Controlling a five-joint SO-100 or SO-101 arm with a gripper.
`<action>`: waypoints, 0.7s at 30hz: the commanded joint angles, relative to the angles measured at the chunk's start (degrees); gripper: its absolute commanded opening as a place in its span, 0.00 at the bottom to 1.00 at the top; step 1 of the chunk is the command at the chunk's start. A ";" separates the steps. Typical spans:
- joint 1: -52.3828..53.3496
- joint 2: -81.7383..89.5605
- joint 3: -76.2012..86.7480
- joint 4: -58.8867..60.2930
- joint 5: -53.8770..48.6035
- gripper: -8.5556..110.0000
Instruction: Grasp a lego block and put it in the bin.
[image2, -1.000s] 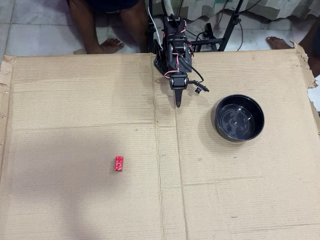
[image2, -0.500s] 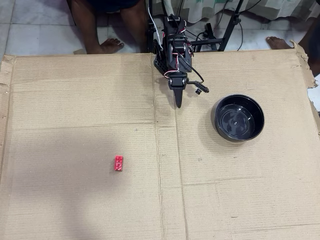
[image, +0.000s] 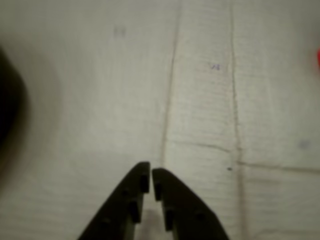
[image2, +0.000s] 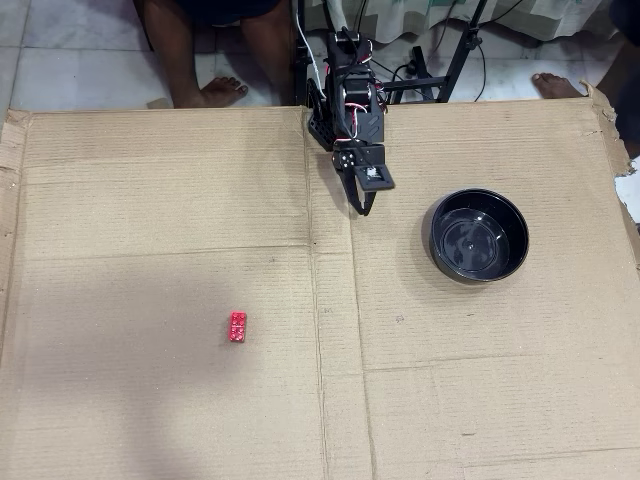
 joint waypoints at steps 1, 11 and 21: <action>-0.35 -0.97 -4.57 -0.88 10.90 0.08; 0.18 -25.14 -24.52 -0.97 22.94 0.09; 4.04 -57.66 -49.92 -8.79 22.06 0.32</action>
